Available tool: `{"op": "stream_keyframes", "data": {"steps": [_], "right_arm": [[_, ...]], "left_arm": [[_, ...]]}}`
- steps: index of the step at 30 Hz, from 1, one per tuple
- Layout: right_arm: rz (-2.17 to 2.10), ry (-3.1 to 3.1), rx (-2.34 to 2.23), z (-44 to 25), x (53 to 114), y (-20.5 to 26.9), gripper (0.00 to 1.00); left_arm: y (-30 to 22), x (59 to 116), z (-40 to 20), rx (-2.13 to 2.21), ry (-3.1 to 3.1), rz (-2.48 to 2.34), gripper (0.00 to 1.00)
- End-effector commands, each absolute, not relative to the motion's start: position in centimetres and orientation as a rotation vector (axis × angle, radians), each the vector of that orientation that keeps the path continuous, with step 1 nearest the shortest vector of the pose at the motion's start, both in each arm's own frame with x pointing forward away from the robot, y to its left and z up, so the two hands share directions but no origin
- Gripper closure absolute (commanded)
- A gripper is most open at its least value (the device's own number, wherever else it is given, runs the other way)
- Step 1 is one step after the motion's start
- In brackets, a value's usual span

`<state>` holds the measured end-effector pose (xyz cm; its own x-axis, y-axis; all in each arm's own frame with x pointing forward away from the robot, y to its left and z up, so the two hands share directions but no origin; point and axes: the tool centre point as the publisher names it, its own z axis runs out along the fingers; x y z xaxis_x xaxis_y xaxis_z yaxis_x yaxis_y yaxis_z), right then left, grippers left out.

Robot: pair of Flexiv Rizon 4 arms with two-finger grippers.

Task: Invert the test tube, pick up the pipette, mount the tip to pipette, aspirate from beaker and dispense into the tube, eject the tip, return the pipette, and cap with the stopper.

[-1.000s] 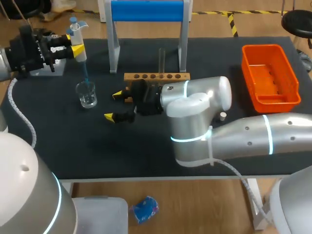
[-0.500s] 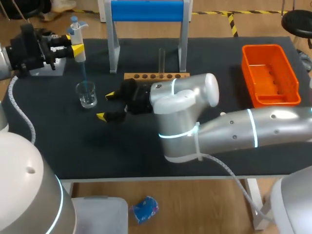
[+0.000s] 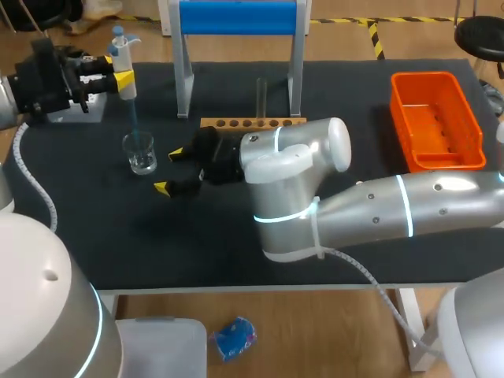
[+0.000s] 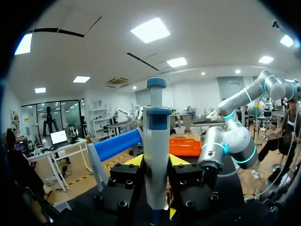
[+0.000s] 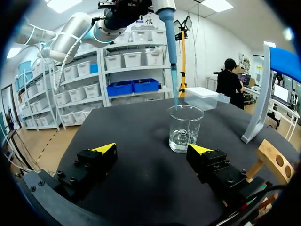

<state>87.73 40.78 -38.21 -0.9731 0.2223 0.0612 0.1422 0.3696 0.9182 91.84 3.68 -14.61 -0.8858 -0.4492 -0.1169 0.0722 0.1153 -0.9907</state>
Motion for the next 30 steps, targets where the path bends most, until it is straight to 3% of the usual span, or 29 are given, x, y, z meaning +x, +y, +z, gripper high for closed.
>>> {"op": "stream_keyframes", "data": {"steps": [1, 30], "right_arm": [[1.688, 2.535, 0.342, -38.4, 87.7, 41.0, 0.0], [1.688, 2.535, 0.342, -38.4, 87.7, 41.0, 0.0]], "left_arm": [[3.8, 92.3, -15.4, -0.354, 1.975, -1.82, 1.0], [3.8, 93.6, -20.7, -0.439, 1.971, -1.821, 1.0]]}}
